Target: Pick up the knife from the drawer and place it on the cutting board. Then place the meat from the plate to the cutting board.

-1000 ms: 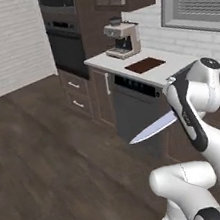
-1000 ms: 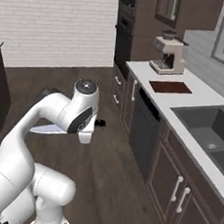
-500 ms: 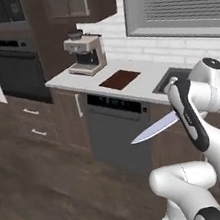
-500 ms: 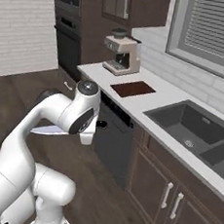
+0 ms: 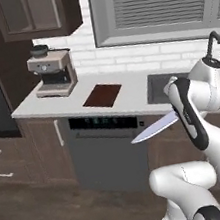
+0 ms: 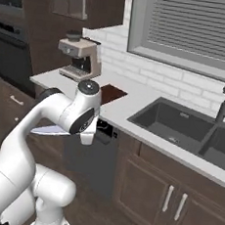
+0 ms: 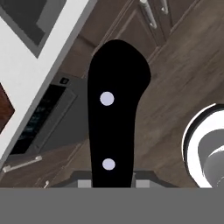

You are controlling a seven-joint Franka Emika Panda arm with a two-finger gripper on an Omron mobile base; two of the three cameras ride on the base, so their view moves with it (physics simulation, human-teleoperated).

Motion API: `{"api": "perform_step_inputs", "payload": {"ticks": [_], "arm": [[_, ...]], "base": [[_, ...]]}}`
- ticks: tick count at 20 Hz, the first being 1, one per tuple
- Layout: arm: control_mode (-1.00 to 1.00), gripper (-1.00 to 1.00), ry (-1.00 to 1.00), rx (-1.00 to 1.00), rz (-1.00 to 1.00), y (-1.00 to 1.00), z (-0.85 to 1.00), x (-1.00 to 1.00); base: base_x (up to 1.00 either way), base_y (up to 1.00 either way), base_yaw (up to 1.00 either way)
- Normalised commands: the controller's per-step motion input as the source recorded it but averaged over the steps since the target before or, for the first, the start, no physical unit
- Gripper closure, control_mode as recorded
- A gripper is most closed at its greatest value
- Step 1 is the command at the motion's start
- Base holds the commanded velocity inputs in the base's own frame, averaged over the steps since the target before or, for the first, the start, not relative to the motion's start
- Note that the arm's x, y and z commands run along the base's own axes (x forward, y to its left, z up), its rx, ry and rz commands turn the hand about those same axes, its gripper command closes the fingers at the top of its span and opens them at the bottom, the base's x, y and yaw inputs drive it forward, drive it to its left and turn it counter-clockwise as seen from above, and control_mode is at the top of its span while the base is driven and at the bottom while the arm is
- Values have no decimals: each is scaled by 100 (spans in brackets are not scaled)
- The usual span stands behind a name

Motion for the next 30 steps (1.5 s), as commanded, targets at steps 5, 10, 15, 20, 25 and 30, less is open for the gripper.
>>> {"api": "perform_step_inputs", "payload": {"ticks": [5,10,15,20,25,30], "arm": [[100,100,0,0,0,0,0,0],[100,100,0,0,0,0,0,0],[100,100,0,0,0,0,0,0],[100,100,0,0,0,0,0,0],[100,100,0,0,0,0,0,0],[100,100,0,0,0,0,0,0]], "base": [[63,97,-46],[89,61,-21],[87,14,-20],[54,41,-38],[55,47,-40],[30,73,-23]]}}
